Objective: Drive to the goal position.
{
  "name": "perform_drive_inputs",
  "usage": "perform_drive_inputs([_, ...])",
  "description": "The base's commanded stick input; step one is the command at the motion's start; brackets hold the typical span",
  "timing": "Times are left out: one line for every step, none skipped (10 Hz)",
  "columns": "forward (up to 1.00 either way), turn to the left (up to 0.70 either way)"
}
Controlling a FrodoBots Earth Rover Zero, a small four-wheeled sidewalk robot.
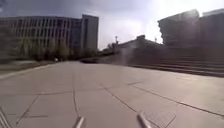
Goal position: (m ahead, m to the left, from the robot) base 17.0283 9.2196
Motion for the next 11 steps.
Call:
perform_drive_inputs([1.00,0.27])
perform_drive_inputs([1.00,0.27])
perform_drive_inputs([1.00,0.27])
perform_drive_inputs([1.00,0.00])
perform_drive_inputs([1.00,0.00])
perform_drive_inputs([1.00,0.00])
perform_drive_inputs([1.00,0.00])
perform_drive_inputs([1.00,0.00])
perform_drive_inputs([1.00,0.00])
perform_drive_inputs([1.00,0.00])
perform_drive_inputs([1.00,0.00])
